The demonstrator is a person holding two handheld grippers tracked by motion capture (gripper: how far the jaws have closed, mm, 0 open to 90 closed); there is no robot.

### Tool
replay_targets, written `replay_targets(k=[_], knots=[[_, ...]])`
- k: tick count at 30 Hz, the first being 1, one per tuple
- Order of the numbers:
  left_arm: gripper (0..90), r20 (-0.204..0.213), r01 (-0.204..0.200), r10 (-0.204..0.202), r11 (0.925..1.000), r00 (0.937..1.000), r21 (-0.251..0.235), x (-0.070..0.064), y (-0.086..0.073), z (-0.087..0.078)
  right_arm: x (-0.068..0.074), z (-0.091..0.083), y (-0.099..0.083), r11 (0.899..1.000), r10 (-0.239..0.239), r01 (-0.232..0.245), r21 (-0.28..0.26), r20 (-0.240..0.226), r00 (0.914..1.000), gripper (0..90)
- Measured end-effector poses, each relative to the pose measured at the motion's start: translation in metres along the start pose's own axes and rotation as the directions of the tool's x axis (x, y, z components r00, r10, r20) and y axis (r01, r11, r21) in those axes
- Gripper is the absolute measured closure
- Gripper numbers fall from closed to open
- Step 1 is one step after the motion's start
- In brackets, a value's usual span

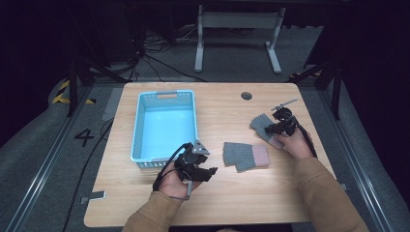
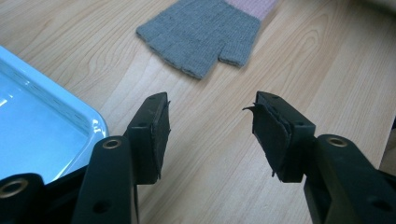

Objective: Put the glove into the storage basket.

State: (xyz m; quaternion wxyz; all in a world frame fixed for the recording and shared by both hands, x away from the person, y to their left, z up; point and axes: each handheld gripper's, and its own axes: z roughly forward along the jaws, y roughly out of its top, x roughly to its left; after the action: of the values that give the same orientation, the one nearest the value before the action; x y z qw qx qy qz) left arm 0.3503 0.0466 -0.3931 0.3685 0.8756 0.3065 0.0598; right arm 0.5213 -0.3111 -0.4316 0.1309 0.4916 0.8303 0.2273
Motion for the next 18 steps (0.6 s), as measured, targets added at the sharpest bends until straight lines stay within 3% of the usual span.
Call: replay_targets(k=[3,11,18], knots=[[46.7,0.0,0.0,0.0,1.0,1.0,0.001,0.0,0.0,0.0,0.0,-0.001,0.001,1.0,0.028,-0.028,0.004,0.001,0.9996,77.5],[46.8,0.005,0.002,-0.002,1.0,1.0,0.001,0.0,0.001,0.0,0.001,-0.01,0.002,1.0,0.028,-0.028,-0.01,0.003,0.9996,83.9],[46.7,0.009,-0.005,0.005,1.0,0.9999,0.003,-0.001,0.003,0.002,0.006,-0.032,0.002,0.999,0.002,-0.003,-0.049,-0.013,0.9999,84.1]])
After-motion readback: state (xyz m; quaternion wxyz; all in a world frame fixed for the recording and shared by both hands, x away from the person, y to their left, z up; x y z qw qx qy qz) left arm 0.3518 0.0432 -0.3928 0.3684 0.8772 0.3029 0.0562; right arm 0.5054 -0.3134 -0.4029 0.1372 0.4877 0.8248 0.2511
